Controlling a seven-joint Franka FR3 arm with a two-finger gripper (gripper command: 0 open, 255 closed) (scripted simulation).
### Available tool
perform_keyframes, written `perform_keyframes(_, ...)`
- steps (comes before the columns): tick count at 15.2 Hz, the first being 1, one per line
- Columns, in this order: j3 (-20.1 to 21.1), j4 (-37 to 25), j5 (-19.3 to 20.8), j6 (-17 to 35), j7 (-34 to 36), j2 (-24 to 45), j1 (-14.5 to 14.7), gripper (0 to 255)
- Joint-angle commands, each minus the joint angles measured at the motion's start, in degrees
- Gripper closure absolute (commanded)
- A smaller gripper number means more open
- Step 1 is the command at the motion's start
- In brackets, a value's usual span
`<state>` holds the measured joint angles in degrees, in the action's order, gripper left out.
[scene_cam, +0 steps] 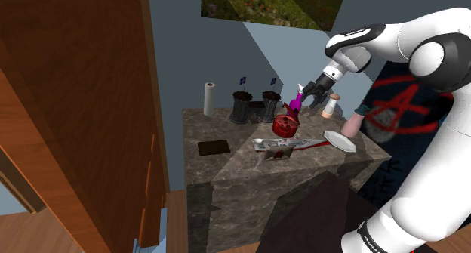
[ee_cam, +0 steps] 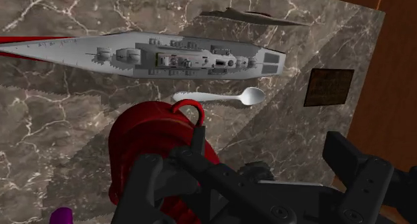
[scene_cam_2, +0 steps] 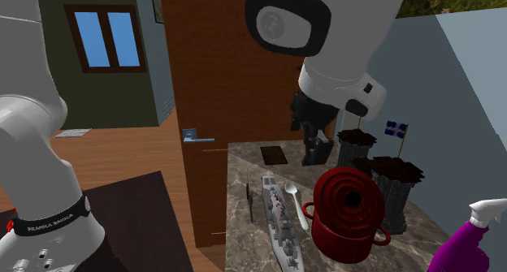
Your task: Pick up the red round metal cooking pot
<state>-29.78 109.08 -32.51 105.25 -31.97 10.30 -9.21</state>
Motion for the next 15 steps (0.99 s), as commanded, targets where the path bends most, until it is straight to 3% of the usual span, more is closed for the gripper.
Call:
perform_keyframes(1,-0.17,-4.03,-5.09,-1.44,-2.92,5.27,-2.37,0)
perform_keyframes(10,4.18,-27.75,-22.53,-10.38,-6.59,28.54,-16.46,0)
perform_keyframes(15,4.74,-26.94,-23.3,-8.55,-8.32,30.31,-16.62,0)
